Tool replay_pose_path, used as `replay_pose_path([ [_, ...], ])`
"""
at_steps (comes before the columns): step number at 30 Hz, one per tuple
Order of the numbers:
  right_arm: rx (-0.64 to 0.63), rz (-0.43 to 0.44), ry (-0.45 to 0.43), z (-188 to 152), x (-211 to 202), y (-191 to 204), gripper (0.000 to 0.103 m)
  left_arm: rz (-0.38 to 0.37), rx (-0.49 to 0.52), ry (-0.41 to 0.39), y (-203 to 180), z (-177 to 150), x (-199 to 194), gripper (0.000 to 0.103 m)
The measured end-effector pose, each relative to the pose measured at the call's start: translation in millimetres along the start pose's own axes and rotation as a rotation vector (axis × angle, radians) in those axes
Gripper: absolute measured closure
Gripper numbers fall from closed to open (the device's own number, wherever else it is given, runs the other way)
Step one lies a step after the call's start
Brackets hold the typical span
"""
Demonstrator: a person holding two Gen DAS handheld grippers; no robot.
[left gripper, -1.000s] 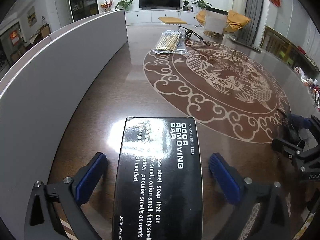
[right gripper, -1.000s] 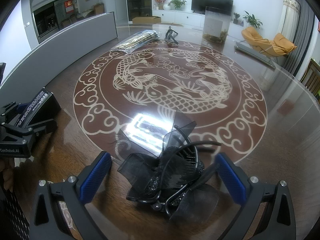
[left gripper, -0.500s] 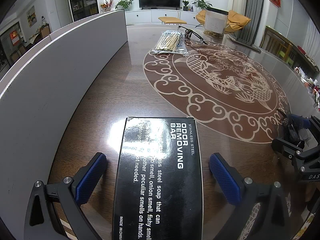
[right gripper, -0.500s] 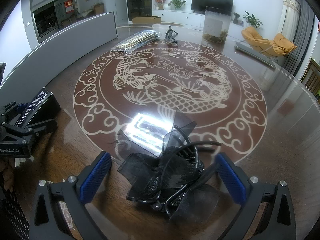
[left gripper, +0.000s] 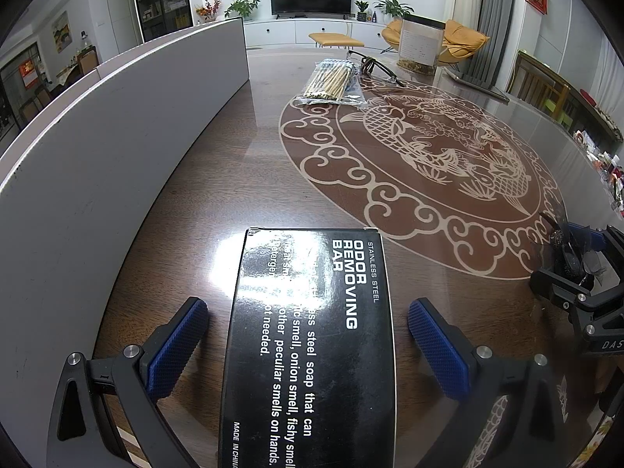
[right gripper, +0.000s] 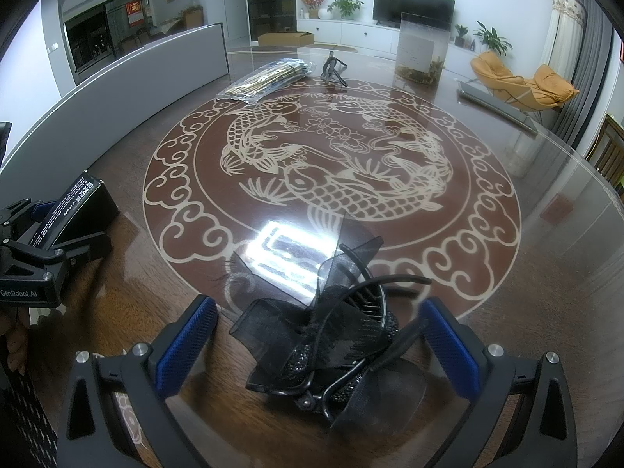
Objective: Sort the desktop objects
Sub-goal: 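Lift the black box with the left gripper while the right holds the black item, then carry the box and black item into the cardboard tray and open both grippers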
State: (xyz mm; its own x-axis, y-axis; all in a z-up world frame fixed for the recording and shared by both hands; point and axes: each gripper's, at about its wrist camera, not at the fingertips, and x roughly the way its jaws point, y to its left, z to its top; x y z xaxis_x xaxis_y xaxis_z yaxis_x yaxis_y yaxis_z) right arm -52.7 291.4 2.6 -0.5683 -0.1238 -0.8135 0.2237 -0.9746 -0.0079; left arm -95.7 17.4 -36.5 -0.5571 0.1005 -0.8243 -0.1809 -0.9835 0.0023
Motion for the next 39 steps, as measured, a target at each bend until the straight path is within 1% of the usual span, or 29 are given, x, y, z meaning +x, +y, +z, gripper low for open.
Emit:
replay_pose_path([
  [14,0.000,0.001,0.000,0,0,0,0.000,-0.006,0.001,0.001,0,1,1,0.000],
  [17,0.012,0.021,-0.006,0,-1,-3,0.000,-0.006,0.003,0.002,-1,0,2,0.000],
  [19,-0.028,0.040,-0.002,-2,-3,-3,0.000,-0.006,0.002,0.002,-1,0,1,0.000],
  [20,-0.051,0.036,0.007,-3,-3,-2,0.000,-0.005,0.002,0.002,-1,0,1,0.000],
  [23,-0.067,0.051,0.043,-3,-4,-4,0.000,-0.010,0.013,0.006,-1,1,3,0.000],
  [24,-0.065,0.060,0.049,-2,-4,-5,0.002,-0.019,0.025,0.010,-1,3,4,0.000],
  [25,-0.054,0.067,0.050,-1,-5,-8,0.008,-0.026,0.035,0.011,-1,5,5,0.000],
  [26,-0.051,0.045,0.049,0,-6,-9,0.033,-0.031,0.043,-0.009,0,7,3,0.020],
  [27,-0.045,0.038,0.041,1,-10,-11,0.063,-0.037,0.047,-0.038,1,8,-1,0.045],
  [28,-0.031,0.032,0.045,3,-15,-13,0.063,-0.050,0.046,-0.034,2,10,-2,0.045],
  [29,-0.019,0.048,0.056,4,-17,-15,0.063,-0.065,0.034,-0.032,4,9,-2,0.045],
  [31,-0.025,0.046,0.052,3,-26,-13,0.063,-0.120,-0.014,-0.036,12,7,-8,0.045],
  [32,-0.034,0.049,0.036,1,-35,-11,0.063,-0.151,-0.040,-0.041,16,6,-12,0.045],
  [33,-0.031,0.059,0.020,0,-42,-10,0.063,-0.184,-0.061,-0.055,19,5,-21,0.045],
  [36,-0.008,0.084,-0.050,0,-67,-10,0.063,-0.225,-0.078,-0.111,24,4,-47,0.045],
  [39,0.003,0.116,-0.065,2,-75,-9,0.063,-0.245,-0.105,-0.153,30,-1,-69,0.045],
])
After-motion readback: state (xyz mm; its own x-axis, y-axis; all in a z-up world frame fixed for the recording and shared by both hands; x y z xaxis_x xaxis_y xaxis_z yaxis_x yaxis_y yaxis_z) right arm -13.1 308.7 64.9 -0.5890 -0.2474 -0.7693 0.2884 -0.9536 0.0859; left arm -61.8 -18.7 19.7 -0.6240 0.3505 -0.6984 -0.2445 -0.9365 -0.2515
